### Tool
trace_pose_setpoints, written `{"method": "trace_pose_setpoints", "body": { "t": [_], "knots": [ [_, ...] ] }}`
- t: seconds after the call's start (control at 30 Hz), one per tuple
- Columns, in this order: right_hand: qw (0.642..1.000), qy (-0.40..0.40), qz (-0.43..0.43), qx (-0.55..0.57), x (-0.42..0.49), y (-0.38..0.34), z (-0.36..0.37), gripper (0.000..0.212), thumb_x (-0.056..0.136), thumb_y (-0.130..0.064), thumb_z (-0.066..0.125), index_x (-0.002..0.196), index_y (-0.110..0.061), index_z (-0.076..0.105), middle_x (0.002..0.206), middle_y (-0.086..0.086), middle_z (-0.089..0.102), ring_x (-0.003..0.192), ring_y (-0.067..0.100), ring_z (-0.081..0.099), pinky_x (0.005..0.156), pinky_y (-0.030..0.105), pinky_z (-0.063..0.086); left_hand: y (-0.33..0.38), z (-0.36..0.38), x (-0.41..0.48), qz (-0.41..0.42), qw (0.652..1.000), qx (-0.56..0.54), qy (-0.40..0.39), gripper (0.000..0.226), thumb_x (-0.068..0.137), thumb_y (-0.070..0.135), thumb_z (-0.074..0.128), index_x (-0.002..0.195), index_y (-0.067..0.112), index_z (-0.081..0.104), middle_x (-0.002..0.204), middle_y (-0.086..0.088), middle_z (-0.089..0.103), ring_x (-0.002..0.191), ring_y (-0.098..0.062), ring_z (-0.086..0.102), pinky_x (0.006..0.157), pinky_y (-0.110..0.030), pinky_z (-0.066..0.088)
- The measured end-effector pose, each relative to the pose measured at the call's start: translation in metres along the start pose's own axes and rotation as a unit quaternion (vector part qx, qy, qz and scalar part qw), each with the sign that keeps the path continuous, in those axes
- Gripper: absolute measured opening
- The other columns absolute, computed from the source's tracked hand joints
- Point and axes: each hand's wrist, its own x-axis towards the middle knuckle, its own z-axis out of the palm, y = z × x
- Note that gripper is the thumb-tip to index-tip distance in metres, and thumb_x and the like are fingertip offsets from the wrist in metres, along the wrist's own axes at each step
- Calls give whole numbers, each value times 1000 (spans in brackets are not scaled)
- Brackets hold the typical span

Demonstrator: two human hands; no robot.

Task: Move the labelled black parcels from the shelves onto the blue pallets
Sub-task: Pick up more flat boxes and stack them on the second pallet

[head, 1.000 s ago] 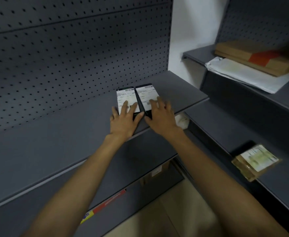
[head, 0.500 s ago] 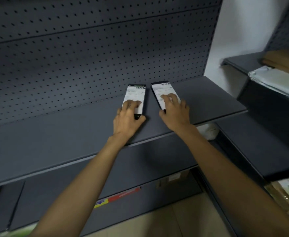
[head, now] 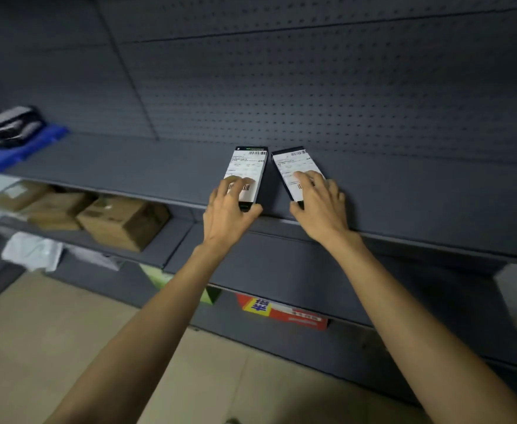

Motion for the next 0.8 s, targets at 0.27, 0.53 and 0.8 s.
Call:
{"method": "trace_pose_setpoints", "body": {
  "t": [0.27,0.53,0.8],
  "knots": [
    [985,-29,-167,15,23,-171,39,63,92,-33,55,149,-23,30,151,-1,34,131,34,35,103,48,37,-141,-111,-30,-117,988,39,96,47,79,40,59,125,36,54,138,12,46,123,-23,49,78,-35,42],
    [947,-71,-308,51,8,-397,112,53,92,-33,54,141,-24,36,147,-2,36,129,32,35,104,47,36,-310,-252,-74,-203,959,95,174,50,79,38,62,129,34,54,141,7,48,122,-24,51,85,-41,50],
    [910,-112,-391,82,-21,-599,195,51,92,-32,53,139,-24,36,146,-2,37,131,35,34,104,49,36,-467,-366,-131,-296,923,113,218,44,82,36,62,126,35,56,141,9,47,126,-23,46,85,-44,49]
  ]
}}
